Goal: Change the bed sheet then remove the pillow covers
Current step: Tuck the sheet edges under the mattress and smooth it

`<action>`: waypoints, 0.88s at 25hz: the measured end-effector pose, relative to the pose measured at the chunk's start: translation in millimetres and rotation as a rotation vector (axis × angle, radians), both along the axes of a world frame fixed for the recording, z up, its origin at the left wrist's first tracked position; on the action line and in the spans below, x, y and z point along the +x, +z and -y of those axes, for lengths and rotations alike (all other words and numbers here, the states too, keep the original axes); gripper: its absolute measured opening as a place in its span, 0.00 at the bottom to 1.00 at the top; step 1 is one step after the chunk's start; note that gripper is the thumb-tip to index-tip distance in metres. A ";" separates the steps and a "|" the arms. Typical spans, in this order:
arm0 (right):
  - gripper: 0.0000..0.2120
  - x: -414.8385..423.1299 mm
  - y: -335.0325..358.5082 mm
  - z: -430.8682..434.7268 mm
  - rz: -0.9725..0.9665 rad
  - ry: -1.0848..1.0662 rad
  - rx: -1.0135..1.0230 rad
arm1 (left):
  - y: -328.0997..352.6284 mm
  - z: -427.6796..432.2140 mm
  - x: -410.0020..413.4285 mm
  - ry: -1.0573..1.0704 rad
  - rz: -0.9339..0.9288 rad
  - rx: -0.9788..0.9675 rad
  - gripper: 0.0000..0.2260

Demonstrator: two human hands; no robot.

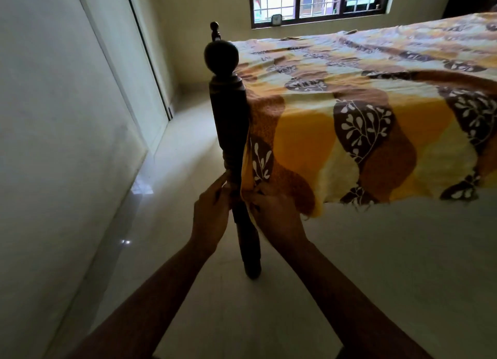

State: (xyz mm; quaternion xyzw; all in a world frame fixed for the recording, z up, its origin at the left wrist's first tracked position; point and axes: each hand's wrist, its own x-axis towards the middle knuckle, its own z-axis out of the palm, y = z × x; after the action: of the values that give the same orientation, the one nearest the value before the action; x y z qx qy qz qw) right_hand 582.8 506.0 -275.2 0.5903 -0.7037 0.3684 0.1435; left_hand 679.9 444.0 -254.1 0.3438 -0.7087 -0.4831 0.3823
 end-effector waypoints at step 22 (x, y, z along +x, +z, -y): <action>0.18 -66.7 121.5 31.4 -1.092 0.461 0.545 | 4.4 7.2 -15.5 -0.144 -0.043 0.183 0.12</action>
State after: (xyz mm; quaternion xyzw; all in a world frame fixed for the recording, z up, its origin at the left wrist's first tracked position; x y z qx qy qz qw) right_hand 516.1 474.6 -153.8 0.8437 -0.4531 -0.1549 0.2426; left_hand 664.4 436.8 -249.7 0.3149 -0.6760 -0.5795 0.3288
